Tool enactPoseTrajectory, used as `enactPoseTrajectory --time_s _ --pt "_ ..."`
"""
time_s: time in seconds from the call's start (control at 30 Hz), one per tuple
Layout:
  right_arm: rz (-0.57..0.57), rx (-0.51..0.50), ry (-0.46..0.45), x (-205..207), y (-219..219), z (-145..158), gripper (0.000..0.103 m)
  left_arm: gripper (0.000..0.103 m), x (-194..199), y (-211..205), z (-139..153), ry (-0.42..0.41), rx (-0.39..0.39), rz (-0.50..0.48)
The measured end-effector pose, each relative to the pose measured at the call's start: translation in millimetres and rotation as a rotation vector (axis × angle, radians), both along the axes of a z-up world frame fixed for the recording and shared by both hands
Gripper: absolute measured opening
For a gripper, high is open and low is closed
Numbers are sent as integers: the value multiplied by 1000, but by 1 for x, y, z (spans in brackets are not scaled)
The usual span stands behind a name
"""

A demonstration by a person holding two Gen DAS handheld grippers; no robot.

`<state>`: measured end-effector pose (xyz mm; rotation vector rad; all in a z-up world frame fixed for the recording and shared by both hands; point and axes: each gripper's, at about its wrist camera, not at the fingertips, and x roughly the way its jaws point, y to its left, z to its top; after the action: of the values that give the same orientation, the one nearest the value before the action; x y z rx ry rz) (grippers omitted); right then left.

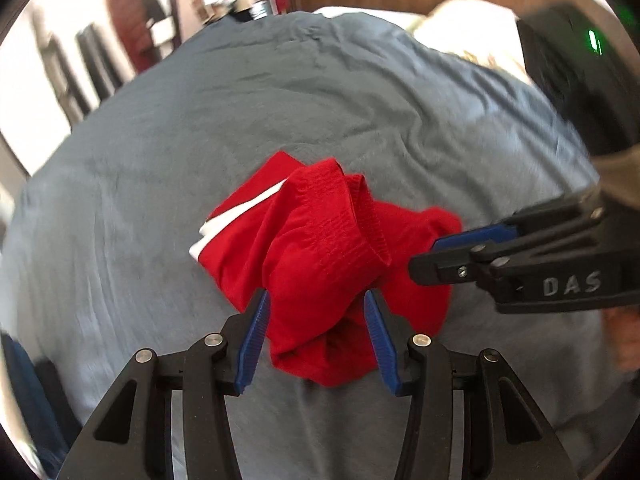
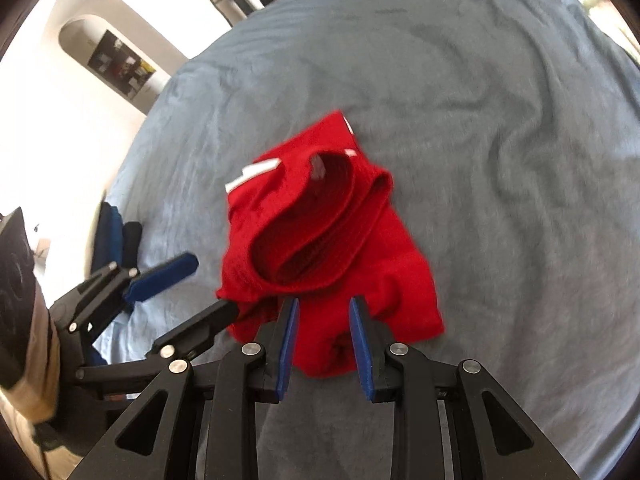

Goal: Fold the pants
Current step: 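Fold the waistband with the left tool toward the right tool and lower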

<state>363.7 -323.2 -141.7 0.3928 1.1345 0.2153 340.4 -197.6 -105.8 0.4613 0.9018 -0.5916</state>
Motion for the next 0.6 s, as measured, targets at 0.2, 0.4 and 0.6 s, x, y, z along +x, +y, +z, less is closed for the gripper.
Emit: enactPoseTrajectory --time_s 0.2,0.4,0.6 --pt "-13 -15 27 0 -3 -15 28 48 -3 -18 -17 -95 102 -48" --pt "-42 -11 78 -7 -12 -32 28 15 2 -25 -22 -33 76 -41" --pt "-66 10 92 -20 -18 -34 28 7 -2 -32 -1 8 22 20"
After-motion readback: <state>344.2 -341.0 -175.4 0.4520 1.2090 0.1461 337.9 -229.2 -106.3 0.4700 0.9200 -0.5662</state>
